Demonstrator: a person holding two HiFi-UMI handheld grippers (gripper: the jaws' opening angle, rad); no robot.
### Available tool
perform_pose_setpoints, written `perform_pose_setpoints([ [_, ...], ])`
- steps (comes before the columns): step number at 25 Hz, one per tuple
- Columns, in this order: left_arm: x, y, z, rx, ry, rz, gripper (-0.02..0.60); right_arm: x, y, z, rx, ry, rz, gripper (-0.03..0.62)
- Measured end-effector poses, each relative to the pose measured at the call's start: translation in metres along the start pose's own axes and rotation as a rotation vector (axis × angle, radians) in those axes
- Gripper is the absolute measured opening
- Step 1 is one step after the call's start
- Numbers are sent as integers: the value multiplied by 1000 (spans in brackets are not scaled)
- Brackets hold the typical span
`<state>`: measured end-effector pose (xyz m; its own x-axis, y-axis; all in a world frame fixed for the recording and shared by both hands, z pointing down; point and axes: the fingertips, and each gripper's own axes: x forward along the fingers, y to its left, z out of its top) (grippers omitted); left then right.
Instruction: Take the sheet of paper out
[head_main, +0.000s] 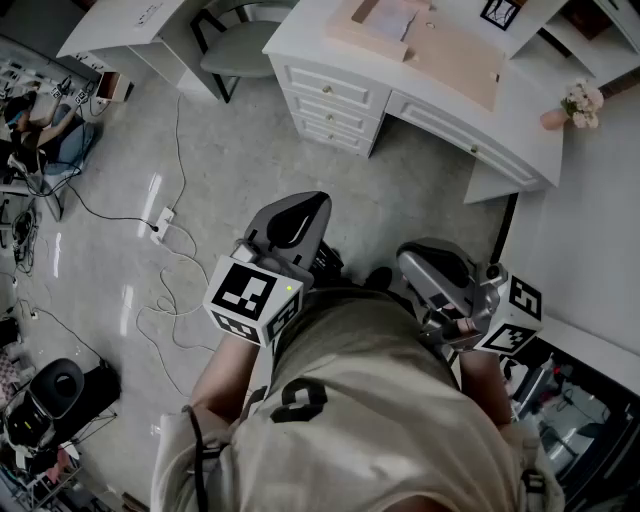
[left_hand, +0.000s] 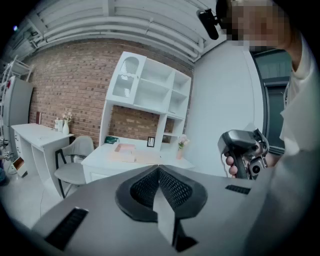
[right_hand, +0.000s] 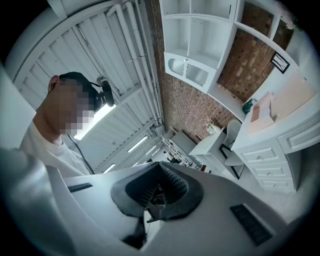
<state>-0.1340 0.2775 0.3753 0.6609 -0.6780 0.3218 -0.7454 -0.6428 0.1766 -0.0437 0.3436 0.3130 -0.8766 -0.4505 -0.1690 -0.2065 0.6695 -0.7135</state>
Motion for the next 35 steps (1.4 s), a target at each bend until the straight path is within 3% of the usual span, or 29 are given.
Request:
perform_pose_setpoints([
  [7,34,-69,-5,30,7,-100,17,-35,-8,-1,-17,28,-30,28],
  [12,60,-105,-6,50,22,-175,17,-60,-22,12,7,-37,-51,28],
  [18,103,-144,43,200,-33,-267,17,-85,-59,29,-32,-48,-161,28],
  [21,113,-154,53,229,-41,-272,17,-92,-67,42,-46,-57,-170,28],
  [26,117,-162,43,189,10,-275,17,-104,-73,51,-33,-67,-198,28],
  [31,151,-172,96,329,-8,-318,17,-111,-87,93,-17,-112,-209,29],
  [35,180,-178,118,292,115,-318,17,-104,-121,125,-92,-13,-273,29],
])
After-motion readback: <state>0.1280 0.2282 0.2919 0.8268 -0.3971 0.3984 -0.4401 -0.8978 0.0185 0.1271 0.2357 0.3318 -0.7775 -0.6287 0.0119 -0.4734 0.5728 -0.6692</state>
